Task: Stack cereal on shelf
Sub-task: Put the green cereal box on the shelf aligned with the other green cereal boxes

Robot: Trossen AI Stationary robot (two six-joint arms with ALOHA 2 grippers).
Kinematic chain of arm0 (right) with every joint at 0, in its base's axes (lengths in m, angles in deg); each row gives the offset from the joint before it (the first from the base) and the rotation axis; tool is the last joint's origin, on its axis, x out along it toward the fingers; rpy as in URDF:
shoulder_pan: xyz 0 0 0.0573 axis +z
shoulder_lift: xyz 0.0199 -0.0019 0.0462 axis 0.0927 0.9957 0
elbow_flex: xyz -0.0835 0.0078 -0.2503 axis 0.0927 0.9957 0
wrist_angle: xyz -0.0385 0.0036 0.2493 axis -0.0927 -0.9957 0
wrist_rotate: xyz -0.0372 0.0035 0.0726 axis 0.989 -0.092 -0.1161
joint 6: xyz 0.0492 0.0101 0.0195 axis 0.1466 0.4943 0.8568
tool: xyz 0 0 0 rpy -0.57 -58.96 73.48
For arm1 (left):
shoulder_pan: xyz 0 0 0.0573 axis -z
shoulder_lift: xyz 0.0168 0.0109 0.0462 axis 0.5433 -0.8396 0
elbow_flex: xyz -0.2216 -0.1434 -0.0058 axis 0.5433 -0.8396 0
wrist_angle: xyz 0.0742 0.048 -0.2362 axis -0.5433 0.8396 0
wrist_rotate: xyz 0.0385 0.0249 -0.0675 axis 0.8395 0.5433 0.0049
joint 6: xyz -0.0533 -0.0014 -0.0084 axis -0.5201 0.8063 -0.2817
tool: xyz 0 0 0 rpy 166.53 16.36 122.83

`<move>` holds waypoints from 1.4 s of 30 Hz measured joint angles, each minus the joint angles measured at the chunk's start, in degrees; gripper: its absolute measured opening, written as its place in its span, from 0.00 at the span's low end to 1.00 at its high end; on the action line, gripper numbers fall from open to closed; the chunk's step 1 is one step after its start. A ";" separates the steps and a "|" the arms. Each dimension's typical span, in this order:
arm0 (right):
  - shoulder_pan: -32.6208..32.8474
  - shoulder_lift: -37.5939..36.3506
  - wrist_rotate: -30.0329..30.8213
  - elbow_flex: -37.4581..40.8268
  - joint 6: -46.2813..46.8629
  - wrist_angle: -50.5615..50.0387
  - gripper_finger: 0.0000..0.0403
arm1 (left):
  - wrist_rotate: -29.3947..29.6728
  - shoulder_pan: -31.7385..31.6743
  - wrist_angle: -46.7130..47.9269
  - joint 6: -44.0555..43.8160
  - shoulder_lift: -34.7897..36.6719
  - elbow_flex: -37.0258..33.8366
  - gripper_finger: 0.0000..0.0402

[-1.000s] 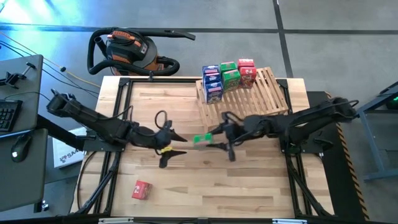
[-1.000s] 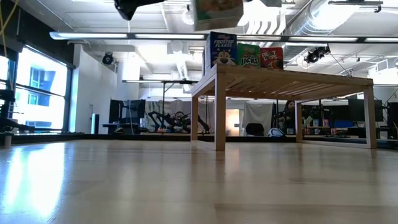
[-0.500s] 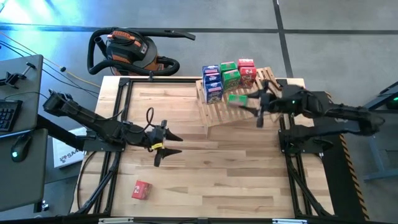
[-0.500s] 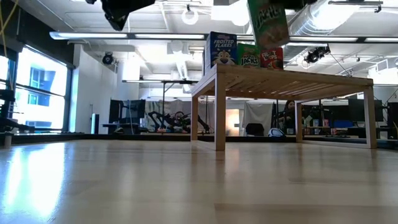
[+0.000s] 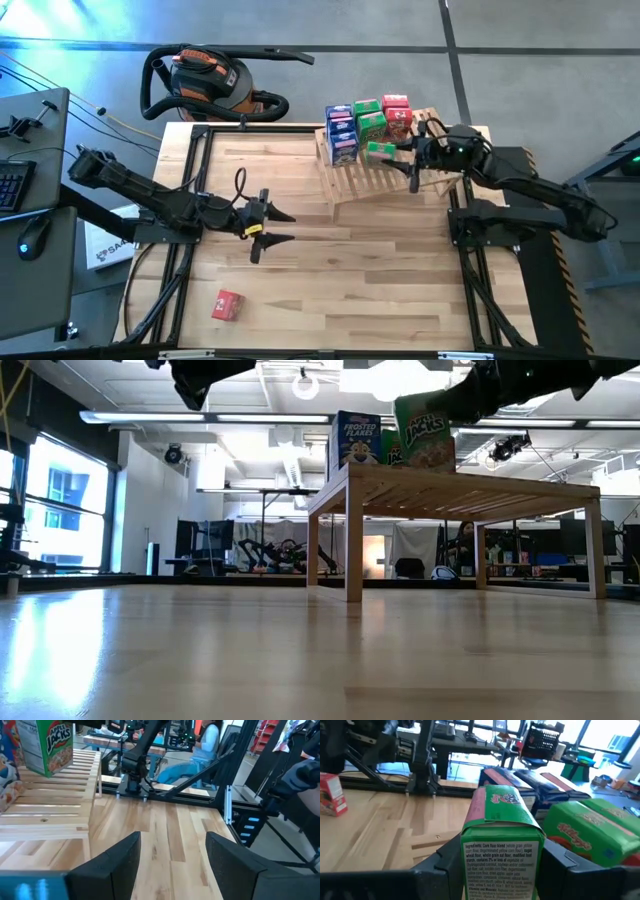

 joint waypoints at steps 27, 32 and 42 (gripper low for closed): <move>-0.26 2.50 11.52 0.13 2.79 0.37 0.57 | -2.78 -6.08 0.20 0.51 -0.35 0.07 0.32; -0.25 0.32 10.92 0.13 1.65 1.35 0.57 | -2.78 -6.08 0.45 0.51 -0.35 0.07 0.32; 4.40 -11.25 11.06 0.08 -1.42 -0.95 0.52 | -3.39 -6.08 1.40 0.99 -0.35 0.07 0.32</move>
